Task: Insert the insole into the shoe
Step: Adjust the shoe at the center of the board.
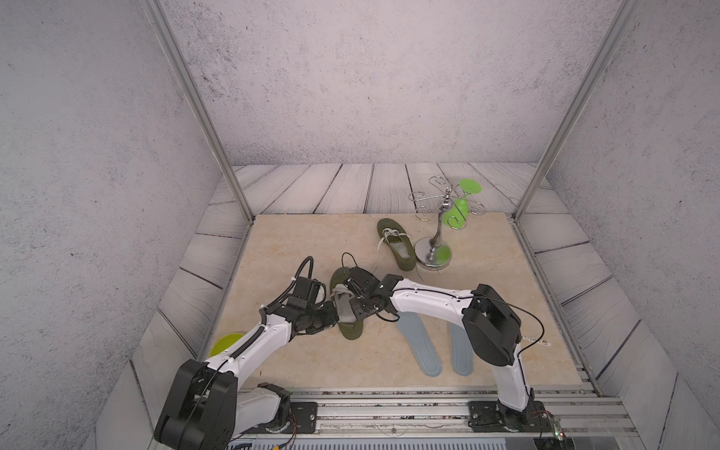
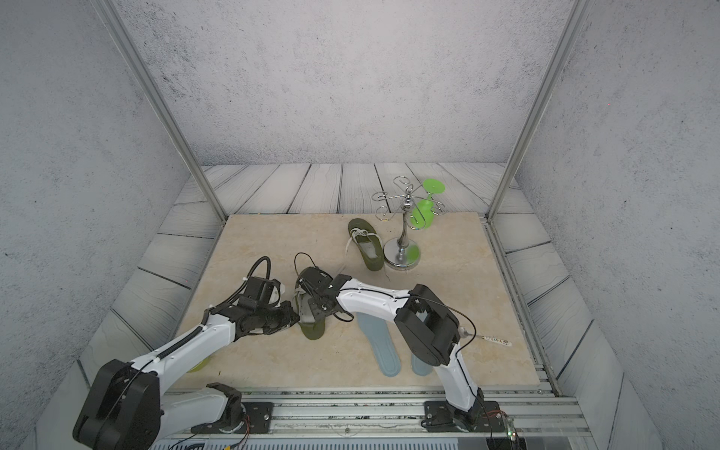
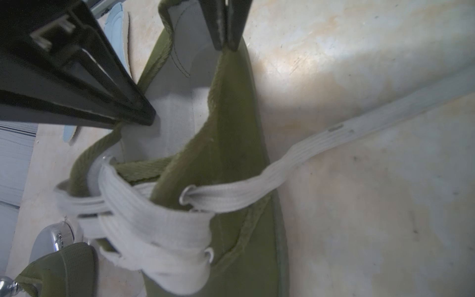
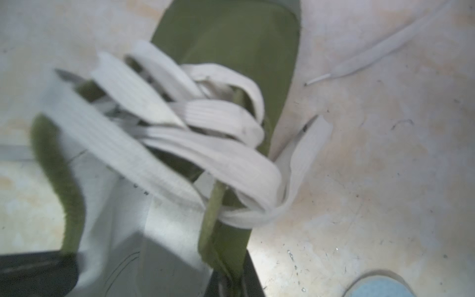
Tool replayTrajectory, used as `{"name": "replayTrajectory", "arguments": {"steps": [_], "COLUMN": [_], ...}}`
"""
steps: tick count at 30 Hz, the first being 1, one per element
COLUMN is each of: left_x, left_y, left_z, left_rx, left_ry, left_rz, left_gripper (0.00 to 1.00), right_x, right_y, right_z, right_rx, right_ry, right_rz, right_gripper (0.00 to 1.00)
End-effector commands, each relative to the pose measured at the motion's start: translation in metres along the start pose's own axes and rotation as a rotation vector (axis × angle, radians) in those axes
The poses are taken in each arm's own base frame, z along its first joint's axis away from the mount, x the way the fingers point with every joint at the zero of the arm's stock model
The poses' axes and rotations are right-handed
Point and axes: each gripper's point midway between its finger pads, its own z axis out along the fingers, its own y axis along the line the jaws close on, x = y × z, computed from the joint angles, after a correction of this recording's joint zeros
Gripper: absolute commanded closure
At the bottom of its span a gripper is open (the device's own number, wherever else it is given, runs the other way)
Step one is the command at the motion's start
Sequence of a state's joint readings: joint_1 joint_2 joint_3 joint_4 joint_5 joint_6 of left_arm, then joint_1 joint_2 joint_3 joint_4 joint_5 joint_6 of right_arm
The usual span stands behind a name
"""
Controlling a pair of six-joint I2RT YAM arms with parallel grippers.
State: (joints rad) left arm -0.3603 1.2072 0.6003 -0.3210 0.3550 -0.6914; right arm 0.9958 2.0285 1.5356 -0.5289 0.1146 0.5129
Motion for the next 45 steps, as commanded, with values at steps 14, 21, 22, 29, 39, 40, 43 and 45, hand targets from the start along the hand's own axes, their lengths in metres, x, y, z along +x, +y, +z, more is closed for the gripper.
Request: {"name": "replayTrajectory", "arguments": {"steps": [14,21,22,29,39,40,43,45], "left_x": [0.011,0.014,0.014,0.013,-0.006,-0.007,-0.011,-0.012], "left_y": [0.018,0.024,0.022,0.018,-0.024,-0.026,-0.031,-0.032], "left_z": [0.008,0.009,0.009,0.007,-0.007,-0.009,-0.016,-0.02], "left_rx": [-0.067,-0.087,-0.083,-0.072,0.077,0.079,0.081,0.078], "left_ry": [0.05,0.063,0.064,0.069,0.047,0.046,0.04,0.035], "left_rz": [-0.037,-0.046,-0.044,-0.038,-0.035,-0.029,-0.014,-0.01], "left_gripper": [1.0,1.0,1.0,1.0,1.0,0.98,0.85,0.81], "right_x": [-0.024,-0.024,-0.023,-0.019,-0.026,-0.026,-0.025,-0.024], "right_y": [0.017,0.009,0.006,-0.01,0.008,0.007,0.003,-0.004], "right_z": [-0.04,-0.047,-0.045,-0.031,-0.046,-0.048,-0.056,-0.065], "right_rx": [-0.439,-0.546,-0.538,-0.41,-0.472,-0.466,-0.439,-0.403], "right_ry": [-0.126,-0.166,-0.161,-0.087,-0.046,-0.043,-0.04,-0.047], "right_rz": [0.126,0.14,0.143,0.1,0.088,0.087,0.065,0.052], "right_gripper": [1.0,1.0,1.0,1.0,0.64,0.6,0.5,0.46]}}
